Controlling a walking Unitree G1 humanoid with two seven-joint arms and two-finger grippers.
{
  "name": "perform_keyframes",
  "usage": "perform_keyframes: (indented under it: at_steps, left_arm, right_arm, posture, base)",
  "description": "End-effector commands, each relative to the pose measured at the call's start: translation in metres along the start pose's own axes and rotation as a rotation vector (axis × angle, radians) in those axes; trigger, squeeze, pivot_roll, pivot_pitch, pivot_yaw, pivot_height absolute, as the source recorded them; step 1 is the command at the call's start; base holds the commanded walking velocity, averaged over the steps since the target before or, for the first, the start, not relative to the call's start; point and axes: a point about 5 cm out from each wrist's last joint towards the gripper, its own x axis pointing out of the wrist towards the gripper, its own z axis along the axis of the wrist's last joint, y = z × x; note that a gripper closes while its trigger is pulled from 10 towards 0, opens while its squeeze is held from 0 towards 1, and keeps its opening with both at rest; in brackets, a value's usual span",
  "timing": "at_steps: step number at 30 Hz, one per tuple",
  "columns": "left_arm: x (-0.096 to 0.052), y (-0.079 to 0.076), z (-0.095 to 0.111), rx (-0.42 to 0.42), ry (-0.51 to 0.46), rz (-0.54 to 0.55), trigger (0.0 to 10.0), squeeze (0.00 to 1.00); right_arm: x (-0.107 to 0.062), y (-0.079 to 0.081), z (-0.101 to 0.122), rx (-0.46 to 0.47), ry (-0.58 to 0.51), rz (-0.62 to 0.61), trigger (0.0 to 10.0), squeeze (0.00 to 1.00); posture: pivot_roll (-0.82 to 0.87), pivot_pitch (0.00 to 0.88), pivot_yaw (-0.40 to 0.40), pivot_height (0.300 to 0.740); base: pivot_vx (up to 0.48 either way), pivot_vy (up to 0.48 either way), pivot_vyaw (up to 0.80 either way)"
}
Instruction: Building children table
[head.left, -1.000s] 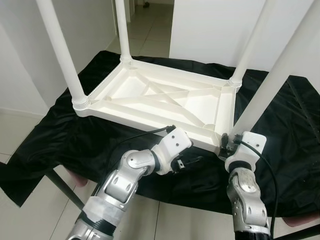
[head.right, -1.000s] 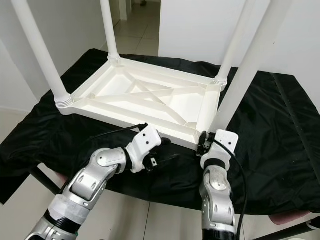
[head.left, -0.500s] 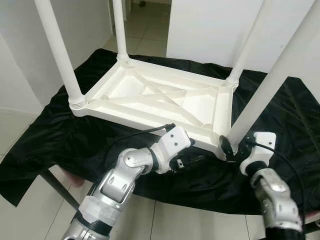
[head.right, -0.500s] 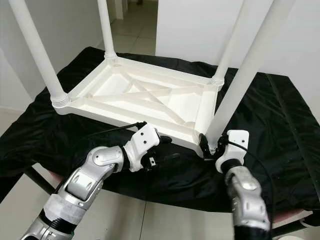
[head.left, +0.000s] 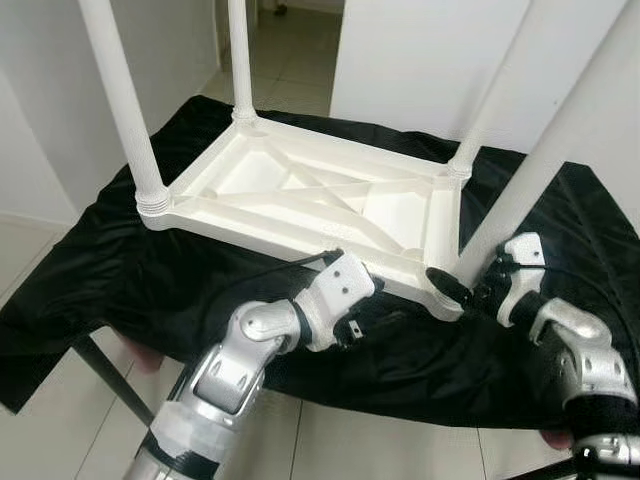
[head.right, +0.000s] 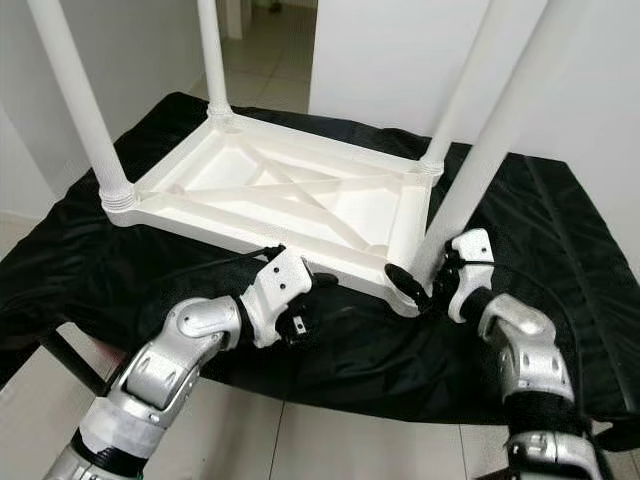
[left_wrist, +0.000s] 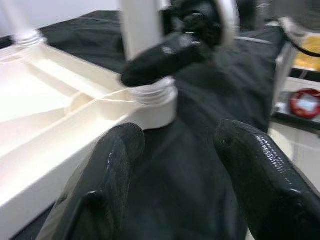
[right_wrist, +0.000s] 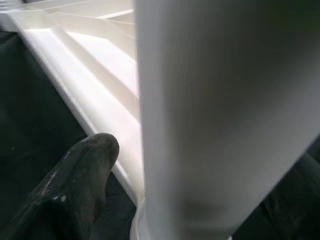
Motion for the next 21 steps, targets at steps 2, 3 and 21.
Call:
perform_keyframes:
  at_steps: [2,3,21]
  left_arm:
    - [0.002,0.001,0.002,-0.001,-0.003,0.068,10.0,0.0]
    - [0.003,0.001,0.005,-0.003,-0.012,0.075,10.0,0.0]
    - [0.006,0.004,0.009,0.005,-0.024,0.087,10.0,0.0]
  right_arm:
    - [0.007,0.002,-0.003,0.0,0.023,0.053,6.7,0.0]
    - [0.007,0.002,-0.005,0.003,0.033,0.063,0.0,0.0]
    - [0.0,0.008,-0.019,0.128,0.005,0.036,10.0,0.0]
  posture:
    - [0.0,0.0,-0.104,0.74]
    - [0.0,0.0,-0.104,0.74]
    - [-0.02,0.0,-0.095,0.74]
  base:
    - [0.0,0.0,0.0]
    - [0.0,0.0,0.0]
    - [0.0,0.0,0.0]
